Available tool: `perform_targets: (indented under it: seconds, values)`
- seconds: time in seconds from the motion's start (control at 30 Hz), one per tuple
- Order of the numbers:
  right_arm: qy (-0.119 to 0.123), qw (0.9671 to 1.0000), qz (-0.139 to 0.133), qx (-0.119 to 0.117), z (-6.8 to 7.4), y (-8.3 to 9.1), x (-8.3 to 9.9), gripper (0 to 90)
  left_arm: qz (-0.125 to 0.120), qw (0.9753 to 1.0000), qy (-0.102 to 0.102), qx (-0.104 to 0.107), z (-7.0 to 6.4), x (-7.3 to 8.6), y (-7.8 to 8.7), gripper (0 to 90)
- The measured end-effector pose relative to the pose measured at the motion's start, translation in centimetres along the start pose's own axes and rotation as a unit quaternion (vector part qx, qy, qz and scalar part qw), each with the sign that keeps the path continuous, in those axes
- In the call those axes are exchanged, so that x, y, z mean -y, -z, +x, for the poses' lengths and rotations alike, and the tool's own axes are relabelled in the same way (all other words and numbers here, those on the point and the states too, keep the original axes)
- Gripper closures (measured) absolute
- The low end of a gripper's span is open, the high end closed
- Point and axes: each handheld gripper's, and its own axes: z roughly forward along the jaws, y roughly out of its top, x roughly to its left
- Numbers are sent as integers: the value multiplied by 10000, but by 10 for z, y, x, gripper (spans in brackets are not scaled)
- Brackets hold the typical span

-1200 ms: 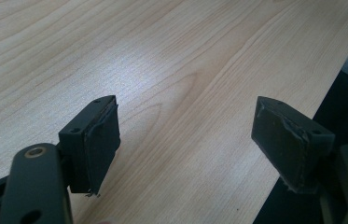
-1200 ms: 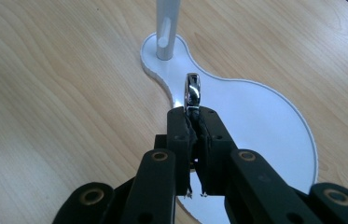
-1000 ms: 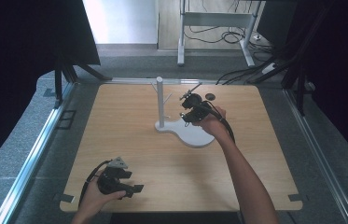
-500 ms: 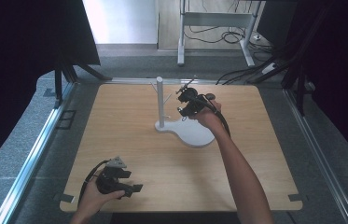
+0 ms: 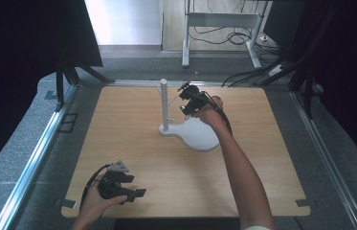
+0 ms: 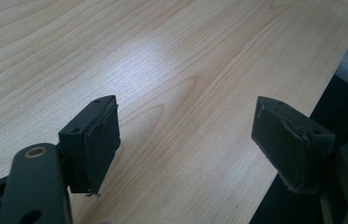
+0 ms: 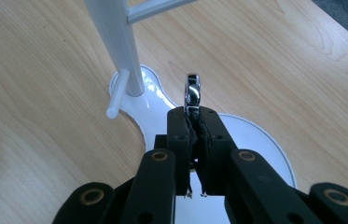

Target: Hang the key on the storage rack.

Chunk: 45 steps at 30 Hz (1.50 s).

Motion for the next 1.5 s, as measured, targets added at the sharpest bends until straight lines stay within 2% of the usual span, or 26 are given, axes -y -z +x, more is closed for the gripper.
perform_targets:
  seconds: [0.57, 1.17, 1.5]
  values:
    - [-98, 9999, -42, 93, -10, -9, -13, 845, 7, 10000, 2, 19, 0, 0, 0, 239]
    - [-200, 9997, -148, 70, -19, -6, -30, 845, -38, 10000, 24, 65, 2, 1, 1, 239]
    - [-179, 9995, -216, 114, -17, -4, -38, 845, -38, 10000, 35, 82, 2, 1, 1, 239]
